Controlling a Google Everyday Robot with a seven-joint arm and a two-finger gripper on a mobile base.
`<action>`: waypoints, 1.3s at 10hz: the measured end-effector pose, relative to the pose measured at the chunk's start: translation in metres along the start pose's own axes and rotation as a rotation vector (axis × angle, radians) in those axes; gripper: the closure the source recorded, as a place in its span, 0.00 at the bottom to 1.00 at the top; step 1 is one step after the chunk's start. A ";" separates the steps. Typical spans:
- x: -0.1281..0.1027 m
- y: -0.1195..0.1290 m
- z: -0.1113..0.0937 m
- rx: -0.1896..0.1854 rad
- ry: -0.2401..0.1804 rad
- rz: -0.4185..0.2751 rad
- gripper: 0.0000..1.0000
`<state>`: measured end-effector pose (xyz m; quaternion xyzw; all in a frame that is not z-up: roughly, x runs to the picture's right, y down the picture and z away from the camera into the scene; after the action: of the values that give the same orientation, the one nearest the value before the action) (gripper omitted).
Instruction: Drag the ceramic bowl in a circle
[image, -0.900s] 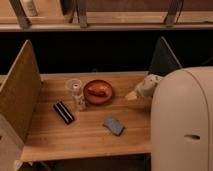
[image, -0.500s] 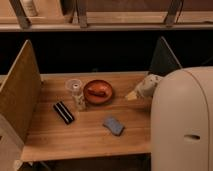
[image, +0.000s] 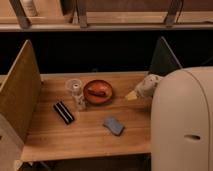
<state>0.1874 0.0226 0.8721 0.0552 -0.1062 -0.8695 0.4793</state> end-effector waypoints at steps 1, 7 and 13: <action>0.000 0.000 0.000 0.000 0.000 0.000 0.20; 0.000 0.000 0.000 0.000 0.000 0.000 0.20; 0.005 0.014 0.006 -0.022 -0.009 -0.017 0.20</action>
<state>0.1949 0.0117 0.8809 0.0469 -0.0984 -0.8748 0.4721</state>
